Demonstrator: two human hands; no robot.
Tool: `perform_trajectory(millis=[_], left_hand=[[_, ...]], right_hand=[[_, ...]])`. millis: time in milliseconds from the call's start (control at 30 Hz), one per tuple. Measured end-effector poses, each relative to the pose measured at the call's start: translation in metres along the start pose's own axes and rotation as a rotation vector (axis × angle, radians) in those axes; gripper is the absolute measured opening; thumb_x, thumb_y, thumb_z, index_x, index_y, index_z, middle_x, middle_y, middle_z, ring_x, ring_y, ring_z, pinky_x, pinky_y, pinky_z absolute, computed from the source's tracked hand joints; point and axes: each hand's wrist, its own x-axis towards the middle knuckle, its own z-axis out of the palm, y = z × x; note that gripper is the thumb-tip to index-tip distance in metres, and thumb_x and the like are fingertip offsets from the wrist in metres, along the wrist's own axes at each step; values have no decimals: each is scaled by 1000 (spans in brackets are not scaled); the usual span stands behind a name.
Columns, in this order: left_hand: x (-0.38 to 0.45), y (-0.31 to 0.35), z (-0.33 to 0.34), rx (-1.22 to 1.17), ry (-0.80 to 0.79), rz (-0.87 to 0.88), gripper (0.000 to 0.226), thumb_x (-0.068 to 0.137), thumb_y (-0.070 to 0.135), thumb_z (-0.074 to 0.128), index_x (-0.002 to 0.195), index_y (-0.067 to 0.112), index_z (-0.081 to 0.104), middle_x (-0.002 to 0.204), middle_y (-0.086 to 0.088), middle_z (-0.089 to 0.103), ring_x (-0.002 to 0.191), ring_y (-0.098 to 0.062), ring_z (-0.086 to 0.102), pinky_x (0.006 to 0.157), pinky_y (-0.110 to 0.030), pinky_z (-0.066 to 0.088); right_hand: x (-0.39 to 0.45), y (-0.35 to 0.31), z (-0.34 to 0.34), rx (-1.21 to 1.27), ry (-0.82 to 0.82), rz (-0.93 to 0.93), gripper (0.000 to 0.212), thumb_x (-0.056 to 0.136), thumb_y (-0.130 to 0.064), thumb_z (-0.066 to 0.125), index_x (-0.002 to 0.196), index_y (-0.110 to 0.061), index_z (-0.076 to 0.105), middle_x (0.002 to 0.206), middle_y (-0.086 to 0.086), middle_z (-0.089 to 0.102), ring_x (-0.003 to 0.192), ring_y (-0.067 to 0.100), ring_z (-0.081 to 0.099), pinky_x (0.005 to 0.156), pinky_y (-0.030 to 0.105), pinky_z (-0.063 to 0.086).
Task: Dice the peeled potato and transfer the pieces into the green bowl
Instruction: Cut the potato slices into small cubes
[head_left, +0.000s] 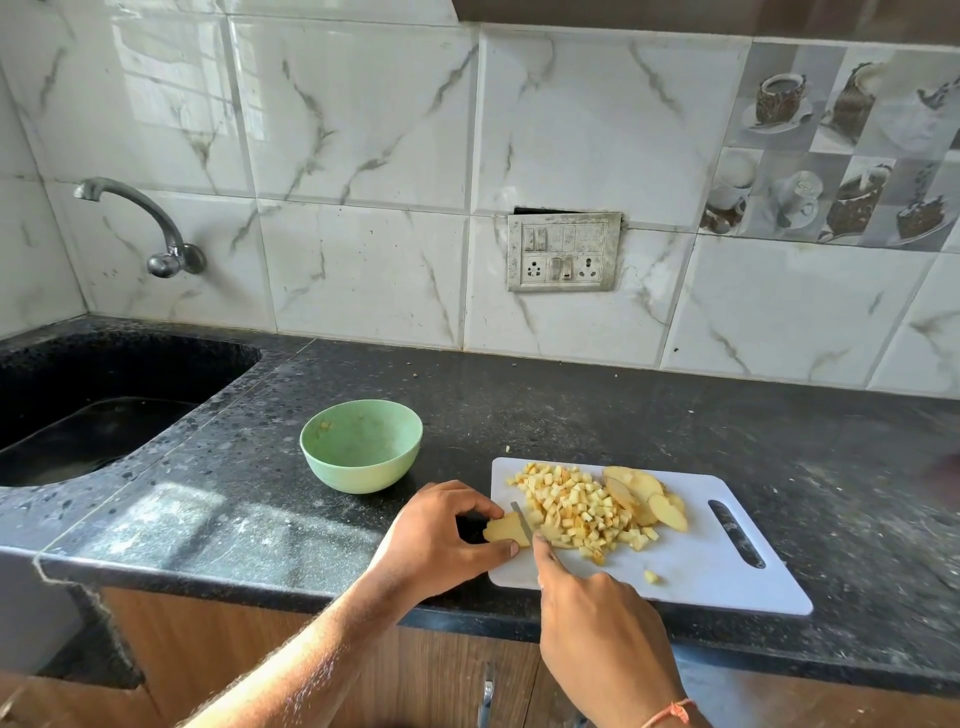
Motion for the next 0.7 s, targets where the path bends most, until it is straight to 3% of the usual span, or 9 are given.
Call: perform_trajectory(millis=[200, 367, 467, 600, 700], left_hand=[[0, -1, 0, 4, -7, -6, 59, 67, 79, 72, 112, 41, 79, 104, 30, 68, 102, 5, 61, 94, -24, 51], [2, -7, 4, -44, -16, -38, 57, 64, 81, 74, 107, 43, 82, 102, 28, 68, 102, 4, 61, 95, -26, 50], [4, -10, 5, -72, -29, -42, 46, 68, 70, 85, 106, 43, 83, 101, 27, 69, 104, 3, 61, 97, -24, 49], [6, -11, 3, -85, -55, -34, 36, 73, 58, 90, 105, 43, 83, 101, 26, 70, 104, 4, 60, 97, -20, 47], [5, -11, 3, -96, -51, -38, 33, 74, 57, 90, 104, 45, 83, 101, 26, 70, 104, 3, 61, 98, -23, 48]], right_hand=[[-1, -2, -4, -16, 18, -1, 63, 107, -29, 33, 164, -37, 6, 84, -2, 67, 75, 15, 65, 66, 34, 57], [-3, -11, -6, -85, -12, -34, 67, 104, -22, 35, 165, -32, 11, 77, -4, 54, 67, 17, 54, 55, 31, 43], [0, -17, -9, -159, -53, -36, 71, 100, -13, 35, 165, -28, 10, 74, -1, 48, 64, 20, 48, 48, 30, 32], [12, -22, -6, -195, -88, -36, 73, 97, -7, 36, 164, -26, 16, 99, 6, 67, 91, 28, 64, 68, 36, 46], [13, -20, -5, -196, -125, -51, 74, 96, -6, 37, 165, -25, 15, 103, 7, 68, 94, 27, 64, 69, 37, 46]])
